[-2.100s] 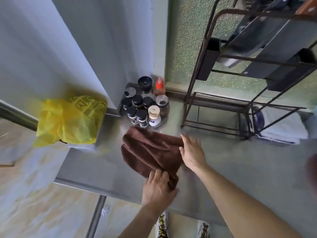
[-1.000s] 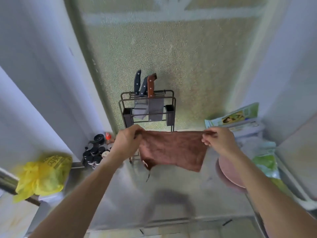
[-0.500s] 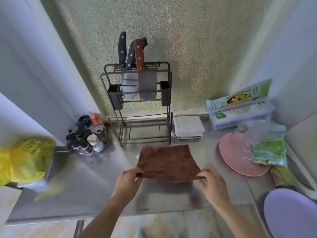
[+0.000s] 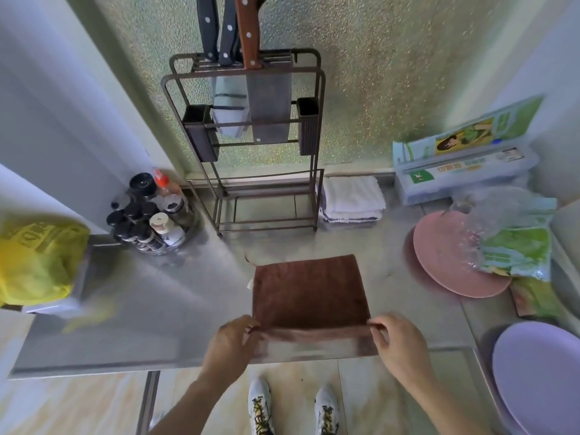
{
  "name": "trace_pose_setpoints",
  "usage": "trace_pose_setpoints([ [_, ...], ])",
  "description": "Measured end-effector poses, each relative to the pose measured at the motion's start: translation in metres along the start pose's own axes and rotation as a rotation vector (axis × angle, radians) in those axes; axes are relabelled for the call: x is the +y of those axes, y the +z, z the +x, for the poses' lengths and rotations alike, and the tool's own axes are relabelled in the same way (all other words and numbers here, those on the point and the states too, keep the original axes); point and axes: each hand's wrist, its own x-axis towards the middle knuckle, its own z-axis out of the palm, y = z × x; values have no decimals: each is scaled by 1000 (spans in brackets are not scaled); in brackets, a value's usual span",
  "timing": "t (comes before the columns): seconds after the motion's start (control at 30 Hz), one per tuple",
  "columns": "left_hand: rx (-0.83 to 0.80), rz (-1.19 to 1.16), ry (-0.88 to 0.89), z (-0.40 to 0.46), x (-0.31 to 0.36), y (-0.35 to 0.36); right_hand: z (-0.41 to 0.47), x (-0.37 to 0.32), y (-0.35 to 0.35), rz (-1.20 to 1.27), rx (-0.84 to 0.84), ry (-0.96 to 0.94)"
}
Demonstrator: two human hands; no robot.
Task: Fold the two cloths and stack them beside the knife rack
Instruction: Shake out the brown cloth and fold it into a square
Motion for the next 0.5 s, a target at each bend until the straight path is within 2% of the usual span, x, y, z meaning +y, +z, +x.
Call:
trace_pose_setpoints([
  [0.13,96,-94,-125,47,21,-12,64,-22,-7,-3,59,-21],
  [0.27,108,-174,-273,99,26,-13,119,-27,2,-7,59,33],
  [0.5,89,-170,-409,156,14,4,172,-14,30,-25,-16,109],
])
